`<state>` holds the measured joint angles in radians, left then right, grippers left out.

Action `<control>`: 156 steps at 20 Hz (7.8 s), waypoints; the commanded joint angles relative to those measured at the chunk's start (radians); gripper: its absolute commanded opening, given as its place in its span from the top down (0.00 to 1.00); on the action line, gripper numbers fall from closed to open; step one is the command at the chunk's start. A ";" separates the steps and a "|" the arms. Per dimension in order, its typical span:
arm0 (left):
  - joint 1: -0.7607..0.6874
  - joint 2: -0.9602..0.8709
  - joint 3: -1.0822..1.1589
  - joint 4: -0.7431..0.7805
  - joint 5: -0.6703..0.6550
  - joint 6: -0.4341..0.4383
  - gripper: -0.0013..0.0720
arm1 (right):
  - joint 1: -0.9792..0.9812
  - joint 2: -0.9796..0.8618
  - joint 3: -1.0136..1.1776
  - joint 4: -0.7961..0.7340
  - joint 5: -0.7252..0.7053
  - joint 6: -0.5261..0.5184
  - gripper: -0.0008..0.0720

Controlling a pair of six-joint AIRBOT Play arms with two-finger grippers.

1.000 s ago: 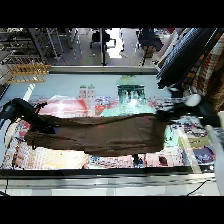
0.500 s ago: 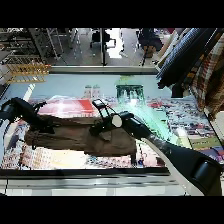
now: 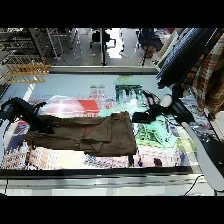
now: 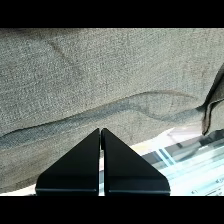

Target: Fold the clothes and pants, and hang the long-sleeved shirts on hangers.

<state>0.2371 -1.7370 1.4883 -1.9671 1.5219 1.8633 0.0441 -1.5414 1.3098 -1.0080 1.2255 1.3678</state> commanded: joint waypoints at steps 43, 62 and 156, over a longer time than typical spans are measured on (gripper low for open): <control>-0.210 -0.074 0.010 -0.010 -0.286 -0.045 0.97 | -0.022 0.064 0.371 -0.515 0.272 0.208 0.97; -0.037 0.172 0.204 -0.009 -0.013 -0.042 0.97 | 0.745 -0.587 0.790 0.091 -0.440 0.085 0.94; -0.179 0.012 0.035 -0.010 -0.307 0.155 0.97 | 0.538 -0.338 0.375 -0.045 -0.232 -0.190 0.18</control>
<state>0.0490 -1.7264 1.5234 -1.9713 1.2415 2.0251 0.5472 -1.8320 1.6871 -1.0512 1.1049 1.2060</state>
